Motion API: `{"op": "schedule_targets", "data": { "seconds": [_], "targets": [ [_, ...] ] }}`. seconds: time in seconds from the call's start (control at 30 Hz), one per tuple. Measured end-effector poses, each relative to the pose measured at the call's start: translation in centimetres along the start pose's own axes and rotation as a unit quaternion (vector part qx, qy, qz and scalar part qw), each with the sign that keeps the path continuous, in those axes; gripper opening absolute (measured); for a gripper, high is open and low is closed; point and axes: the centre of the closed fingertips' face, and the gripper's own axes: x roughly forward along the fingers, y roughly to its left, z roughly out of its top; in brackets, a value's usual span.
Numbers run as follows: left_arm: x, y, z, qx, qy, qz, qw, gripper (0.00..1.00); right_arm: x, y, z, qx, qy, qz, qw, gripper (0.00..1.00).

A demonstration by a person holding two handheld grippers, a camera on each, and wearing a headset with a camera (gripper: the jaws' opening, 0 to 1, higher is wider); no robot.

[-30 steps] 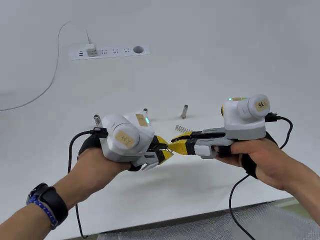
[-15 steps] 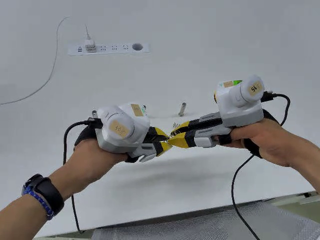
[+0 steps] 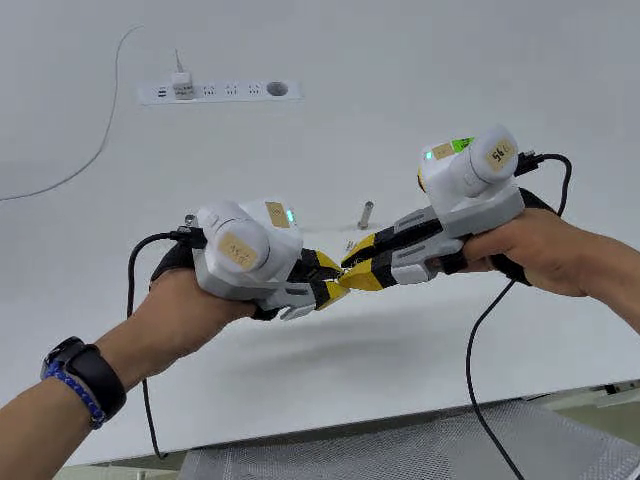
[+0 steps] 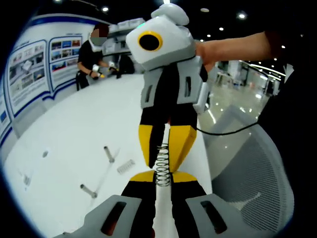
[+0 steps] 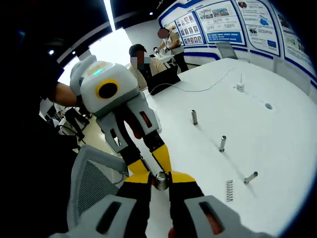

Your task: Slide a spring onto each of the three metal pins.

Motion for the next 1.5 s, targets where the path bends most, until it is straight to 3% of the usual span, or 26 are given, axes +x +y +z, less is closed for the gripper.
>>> {"op": "schedule_targets", "data": {
  "seconds": [0.87, 1.2, 1.5],
  "targets": [
    [-0.2, -0.3, 0.1, 0.016, -0.002, -0.013, 0.9998, 0.1, 0.0, 0.1, -1.0, -0.033, 0.037, 0.027, 0.9984, 0.13],
    [0.1, -0.6, -0.8, 0.026, 0.011, -0.015, 0.9995, 0.1, 0.6, 0.0, -1.6, -0.038, 0.04, 0.027, 0.9981, 0.12],
    [0.1, -0.6, -1.7, -0.004, 0.002, -0.017, 0.9998, 0.11, 1.5, -0.3, -2.2, -0.032, 0.043, 0.022, 0.9983, 0.12]
  ]
}}
